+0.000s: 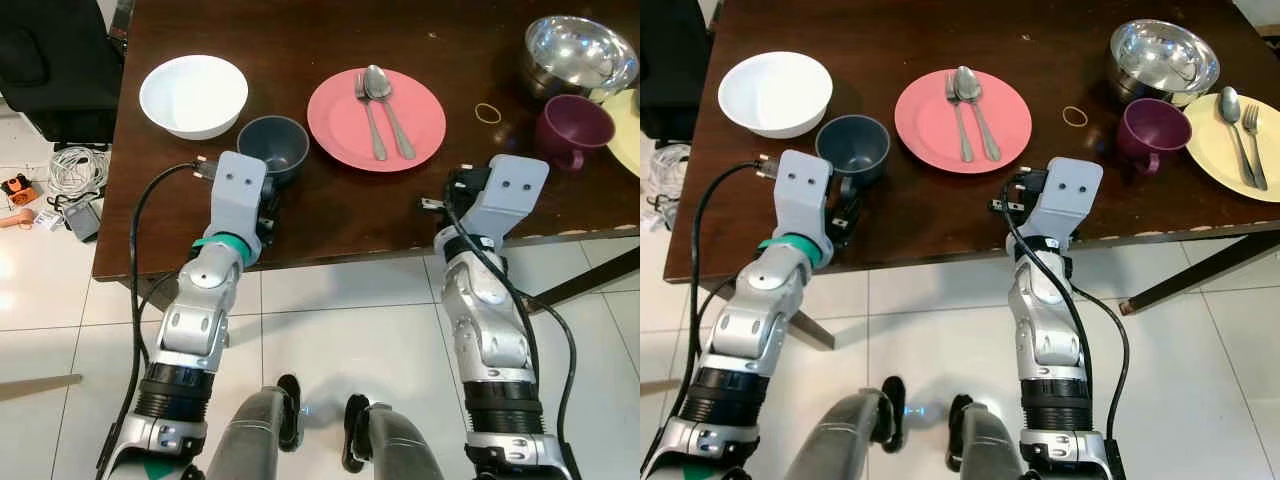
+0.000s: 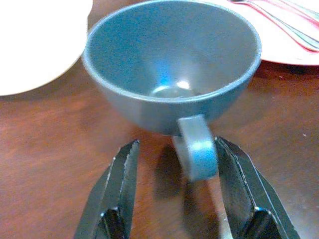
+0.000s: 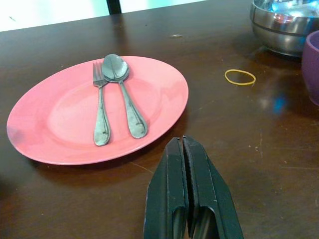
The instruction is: Setting the table
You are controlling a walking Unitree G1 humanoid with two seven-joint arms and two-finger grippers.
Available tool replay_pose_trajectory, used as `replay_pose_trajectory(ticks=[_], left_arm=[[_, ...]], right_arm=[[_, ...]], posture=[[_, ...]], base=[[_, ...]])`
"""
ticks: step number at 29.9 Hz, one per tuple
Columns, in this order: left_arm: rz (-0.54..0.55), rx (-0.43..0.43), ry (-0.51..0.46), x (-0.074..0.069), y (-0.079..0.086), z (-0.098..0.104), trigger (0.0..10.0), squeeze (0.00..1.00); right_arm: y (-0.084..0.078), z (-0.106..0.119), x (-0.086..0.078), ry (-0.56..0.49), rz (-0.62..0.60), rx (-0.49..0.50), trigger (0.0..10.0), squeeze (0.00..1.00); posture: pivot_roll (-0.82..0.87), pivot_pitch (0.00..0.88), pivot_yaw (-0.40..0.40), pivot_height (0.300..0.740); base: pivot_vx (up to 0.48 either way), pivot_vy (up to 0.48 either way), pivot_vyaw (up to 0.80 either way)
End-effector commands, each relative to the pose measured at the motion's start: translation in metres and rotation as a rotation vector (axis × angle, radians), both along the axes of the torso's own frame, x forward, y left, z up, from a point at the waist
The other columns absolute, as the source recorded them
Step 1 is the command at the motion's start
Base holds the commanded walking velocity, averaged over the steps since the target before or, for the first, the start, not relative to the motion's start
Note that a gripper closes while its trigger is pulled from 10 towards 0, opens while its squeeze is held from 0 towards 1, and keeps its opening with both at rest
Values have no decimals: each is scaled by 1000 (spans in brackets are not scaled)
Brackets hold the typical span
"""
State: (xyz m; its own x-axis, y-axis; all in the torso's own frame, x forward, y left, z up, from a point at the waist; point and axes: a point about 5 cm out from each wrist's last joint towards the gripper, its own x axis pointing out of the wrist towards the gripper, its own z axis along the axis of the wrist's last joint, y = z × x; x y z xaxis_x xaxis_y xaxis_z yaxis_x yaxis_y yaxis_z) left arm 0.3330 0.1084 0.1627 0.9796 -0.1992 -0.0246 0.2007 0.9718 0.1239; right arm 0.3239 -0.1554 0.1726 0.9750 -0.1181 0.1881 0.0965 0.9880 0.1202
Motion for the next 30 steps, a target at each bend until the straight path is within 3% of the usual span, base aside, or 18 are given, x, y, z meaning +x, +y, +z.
replay_pose_trajectory(ticks=[1, 3, 5, 9, 15, 20, 21, 22, 24, 25, 26, 30], left_arm=[[-52, 3, 18, 0, -5, -9, 10000, 0], [-135, 42, 0, 0, -15, -8, 10000, 0], [-127, 55, -18, 1, -16, -7, 10000, 0], [1, 83, -54, 9, -9, -6, 10000, 0], [159, 40, -81, 17, 11, -6, 10000, 0], [171, 9, -101, 19, 15, -5, 10000, 0], [175, 10, -105, 21, 17, -5, 8824, 0], [174, 0, -111, 22, 18, -6, 4980, 0], [174, 0, -111, 22, 18, -6, 4980, 0], [179, 3, -119, 23, 19, -5, 3725, 0], [181, -7, -124, 24, 20, -5, 196, 0], [184, -10, -135, 26, 20, -4, 0, 0]], right_arm=[[-1, -4, 0, 11, -4, 1, 10000, 0], [-1, -3, 0, 9, -1, -1, 10000, 0], [-1, -3, 0, 8, -1, -1, 10000, 0], [-1, -3, 0, 8, -3, 0, 10000, 0], [-1, -4, 0, 10, -1, -2, 10000, 0], [-2, -3, 1, 10, -1, -1, 10000, 0], [-2, -3, 1, 10, -1, -1, 10000, 0], [-1, -3, 1, 9, 0, 0, 10000, 0], [-1, -3, 1, 9, 0, 0, 10000, 0], [-1, -3, 1, 9, 1, 1, 10000, 0], [-1, -3, 2, 9, 1, 1, 10000, 0], [0, -3, 1, 9, 2, 2, 10000, 0]], posture=[[128, 162, 55, 740], [125, 164, 54, 740], [125, 164, 55, 740], [122, 166, 55, 740], [119, 171, 50, 740], [120, 172, 48, 740], [121, 173, 47, 740], [121, 173, 47, 740], [121, 173, 47, 740], [120, 174, 46, 740], [119, 174, 47, 740], [119, 174, 47, 740]], base=[[0, 0, 0], [0, 0, 0], [0, 0, 0], [0, 0, 0], [0, 0, 0], [0, 0, 0], [0, 0, 0], [0, 0, 0], [0, 0, 0], [0, 0, 0], [0, 0, 0], [0, 0, 0]])
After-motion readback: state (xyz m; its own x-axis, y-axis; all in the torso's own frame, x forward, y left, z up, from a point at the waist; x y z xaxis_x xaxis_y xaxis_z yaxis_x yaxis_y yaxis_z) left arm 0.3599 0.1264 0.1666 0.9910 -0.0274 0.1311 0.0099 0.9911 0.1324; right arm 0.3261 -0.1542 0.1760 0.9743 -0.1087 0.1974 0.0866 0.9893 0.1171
